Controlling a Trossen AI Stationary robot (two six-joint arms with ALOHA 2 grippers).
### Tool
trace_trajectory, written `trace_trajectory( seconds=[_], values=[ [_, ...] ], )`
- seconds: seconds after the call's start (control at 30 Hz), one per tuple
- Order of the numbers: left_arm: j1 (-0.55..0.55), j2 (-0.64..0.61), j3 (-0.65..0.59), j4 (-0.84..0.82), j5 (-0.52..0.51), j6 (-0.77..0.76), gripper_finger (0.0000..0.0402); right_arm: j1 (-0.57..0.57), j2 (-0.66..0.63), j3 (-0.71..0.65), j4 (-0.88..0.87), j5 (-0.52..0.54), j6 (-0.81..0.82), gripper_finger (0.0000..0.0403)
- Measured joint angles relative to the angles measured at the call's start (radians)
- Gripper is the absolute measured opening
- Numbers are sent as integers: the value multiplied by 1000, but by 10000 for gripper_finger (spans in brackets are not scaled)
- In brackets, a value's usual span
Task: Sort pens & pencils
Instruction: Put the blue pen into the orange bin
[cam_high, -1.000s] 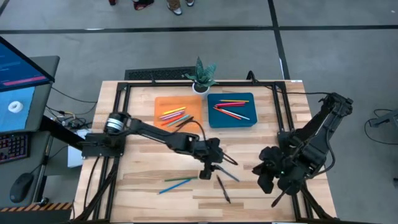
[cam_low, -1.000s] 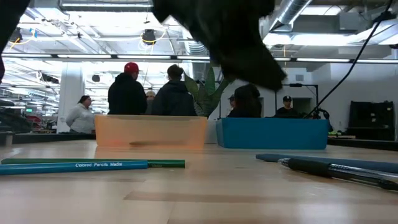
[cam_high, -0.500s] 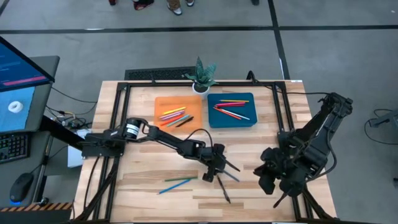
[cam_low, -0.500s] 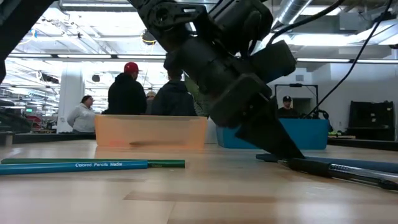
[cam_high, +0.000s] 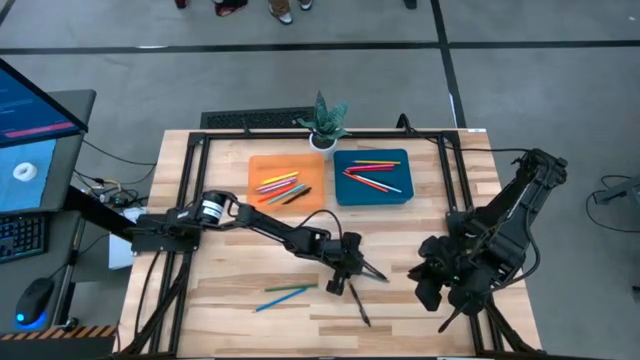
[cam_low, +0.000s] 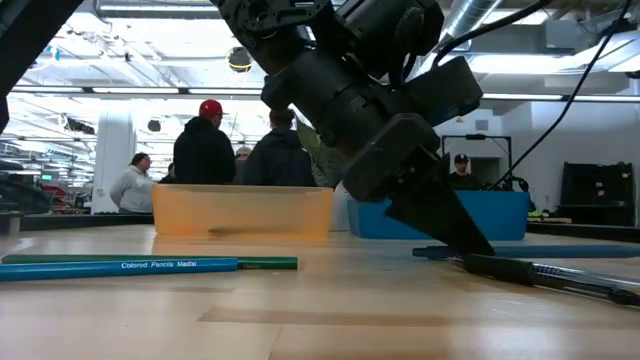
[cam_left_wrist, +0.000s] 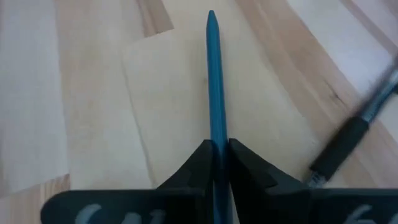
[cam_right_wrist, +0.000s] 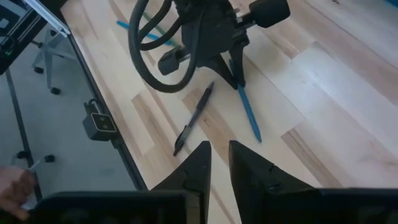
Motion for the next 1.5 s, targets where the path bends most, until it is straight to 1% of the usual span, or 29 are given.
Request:
trace_trajectory(
  seconds=[0.1, 0.2, 0.3, 0.43, 0.53, 0.63, 0.8, 0.93, 1.13, 1.2, 1.43, 1.5],
  values=[
    [0, -3, 37, -38, -4, -34, 21, 0, 0, 0, -4, 0, 0, 77],
    [2, -11, 86, -125, -11, -63, 10, 0, 0, 0, -4, 0, 0, 77],
    [3, -52, 126, -200, -41, -79, 10, 1, 0, 0, -4, 1, 0, 77],
    [4, -162, 147, -267, -102, -127, 19, 15, -10, 0, -4, 18, 0, 77],
    [4, -244, 144, -344, -119, -172, 17, 33, -20, 0, -4, 71, 0, 77],
    [4, -353, 146, -393, -153, -235, 14, 50, -36, 1, -4, 128, 1, 77],
    [3, -520, 147, -440, -230, -318, 21, 55, -58, 1, -5, 190, -2, 77],
    [3, -667, 147, -414, -279, -349, 21, 52, -70, 1, -7, 219, -27, 77],
    [-10, -857, 148, -355, -280, -370, 21, 52, -71, 1, -14, 241, -35, 77],
    [-24, -913, 148, -308, -274, -371, 24, 52, -71, 1, -14, 248, -35, 77],
    [-93, -1049, 149, -196, -268, -321, 23, 41, -71, 1, -14, 285, -36, 77],
    [-109, -1070, 149, -198, -310, -297, 23, 31, -71, 1, -14, 288, -47, 77]
  ],
)
